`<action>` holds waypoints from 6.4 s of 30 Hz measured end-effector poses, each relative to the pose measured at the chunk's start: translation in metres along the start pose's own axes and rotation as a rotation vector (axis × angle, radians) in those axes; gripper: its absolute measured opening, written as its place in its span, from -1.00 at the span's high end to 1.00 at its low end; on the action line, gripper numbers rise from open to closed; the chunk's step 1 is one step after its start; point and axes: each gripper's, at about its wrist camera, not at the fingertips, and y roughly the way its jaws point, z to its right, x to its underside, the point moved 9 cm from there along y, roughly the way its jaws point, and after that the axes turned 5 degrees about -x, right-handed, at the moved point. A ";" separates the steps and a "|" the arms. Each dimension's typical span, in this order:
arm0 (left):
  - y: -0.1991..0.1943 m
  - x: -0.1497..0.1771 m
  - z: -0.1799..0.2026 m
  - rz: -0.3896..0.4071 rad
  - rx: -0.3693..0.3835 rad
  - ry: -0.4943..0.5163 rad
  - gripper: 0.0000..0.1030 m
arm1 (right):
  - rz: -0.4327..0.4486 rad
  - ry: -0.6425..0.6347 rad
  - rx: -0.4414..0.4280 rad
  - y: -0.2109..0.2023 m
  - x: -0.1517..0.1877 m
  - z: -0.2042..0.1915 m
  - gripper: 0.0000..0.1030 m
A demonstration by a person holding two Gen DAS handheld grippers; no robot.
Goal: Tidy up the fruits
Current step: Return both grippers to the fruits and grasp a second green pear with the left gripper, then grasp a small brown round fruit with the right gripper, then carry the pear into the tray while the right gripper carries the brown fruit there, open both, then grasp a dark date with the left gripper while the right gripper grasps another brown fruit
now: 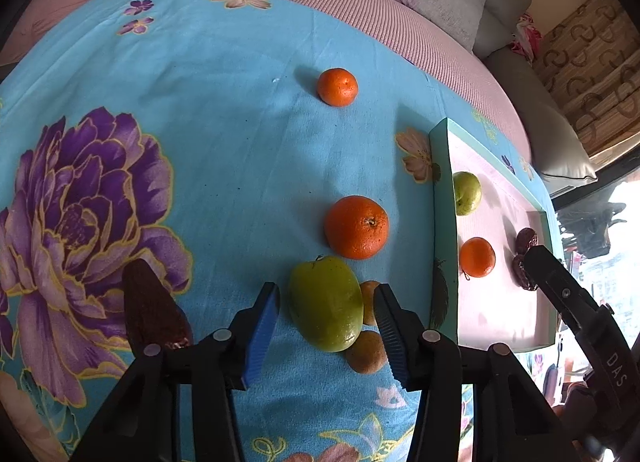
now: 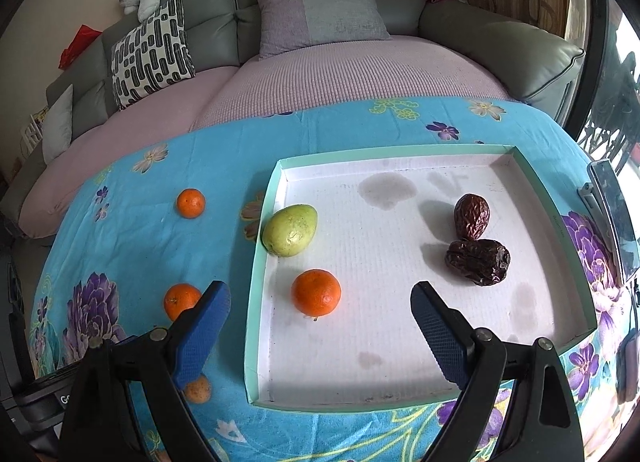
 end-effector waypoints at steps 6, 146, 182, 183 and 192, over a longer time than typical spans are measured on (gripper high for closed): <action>0.001 -0.001 0.003 -0.004 0.004 -0.006 0.18 | -0.003 0.003 -0.005 0.001 0.001 0.000 -0.79; -0.005 0.012 0.151 0.123 0.033 0.439 -0.22 | -0.132 0.213 0.200 0.014 0.034 0.149 0.27; -0.070 -0.066 -0.036 0.360 -0.250 0.035 -1.00 | 0.023 -0.020 0.022 0.004 -0.001 0.064 -0.84; -0.075 -0.067 -0.039 0.371 -0.265 0.042 -1.00 | 0.022 -0.032 0.002 0.005 -0.002 0.055 -0.84; -0.099 -0.054 -0.057 0.352 -0.260 0.106 -1.00 | 0.009 -0.210 -0.185 0.005 -0.003 -0.025 -0.84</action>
